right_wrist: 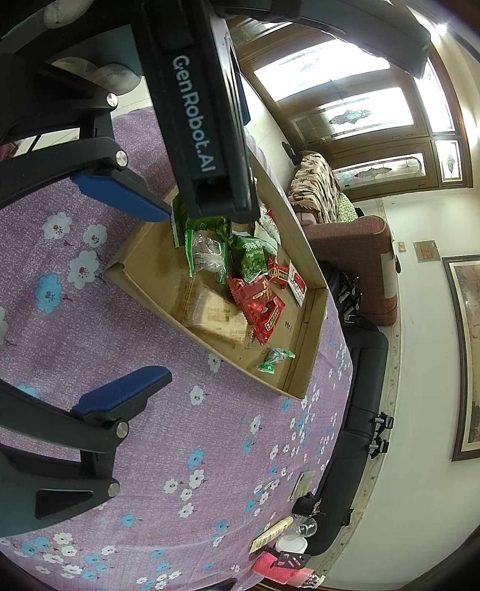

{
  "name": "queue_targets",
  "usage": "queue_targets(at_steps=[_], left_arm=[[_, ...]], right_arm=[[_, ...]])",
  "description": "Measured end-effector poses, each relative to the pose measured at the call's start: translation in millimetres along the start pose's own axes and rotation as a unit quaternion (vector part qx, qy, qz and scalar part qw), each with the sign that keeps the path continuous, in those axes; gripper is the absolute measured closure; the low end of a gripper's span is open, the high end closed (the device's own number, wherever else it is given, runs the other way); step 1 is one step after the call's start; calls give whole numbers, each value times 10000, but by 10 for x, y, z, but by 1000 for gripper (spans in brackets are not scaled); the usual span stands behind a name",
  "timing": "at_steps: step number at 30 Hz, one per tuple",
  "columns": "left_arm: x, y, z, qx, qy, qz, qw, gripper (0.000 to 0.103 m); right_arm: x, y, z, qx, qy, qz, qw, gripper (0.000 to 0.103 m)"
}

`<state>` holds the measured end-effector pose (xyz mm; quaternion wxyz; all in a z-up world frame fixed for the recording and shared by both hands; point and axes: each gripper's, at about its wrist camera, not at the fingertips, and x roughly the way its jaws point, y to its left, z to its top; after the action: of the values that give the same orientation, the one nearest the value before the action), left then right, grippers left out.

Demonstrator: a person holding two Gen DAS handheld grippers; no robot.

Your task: Organize snacks

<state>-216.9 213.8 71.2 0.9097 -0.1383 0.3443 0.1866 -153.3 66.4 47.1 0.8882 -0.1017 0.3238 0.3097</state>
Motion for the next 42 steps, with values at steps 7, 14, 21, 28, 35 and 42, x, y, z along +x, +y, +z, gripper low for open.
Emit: queue_targets(at_steps=[7, 14, 21, 28, 35, 42], left_arm=[[3, -6, -8, -5, 12, -3, 10000, 0], [6, -7, -17, -5, 23, -12, 10000, 0], [22, -3, -21, -18, 36, -21, 10000, 0], [22, 6, -17, -32, 42, -33, 10000, 0], [19, 9, -18, -31, 46, -40, 10000, 0], [19, 10, -15, -29, 47, -45, 10000, 0]], right_arm=[[1, -1, 0, 1, 3, 0, 10000, 23], [1, 0, 0, -1, 2, 1, 10000, 23], [0, 5, -4, 0, 2, 2, 10000, 23], [-1, 6, -3, -5, 4, 3, 10000, 23], [-2, 8, -2, -3, 5, 1, 10000, 23], [-4, 13, -2, -5, 5, 6, 10000, 23]])
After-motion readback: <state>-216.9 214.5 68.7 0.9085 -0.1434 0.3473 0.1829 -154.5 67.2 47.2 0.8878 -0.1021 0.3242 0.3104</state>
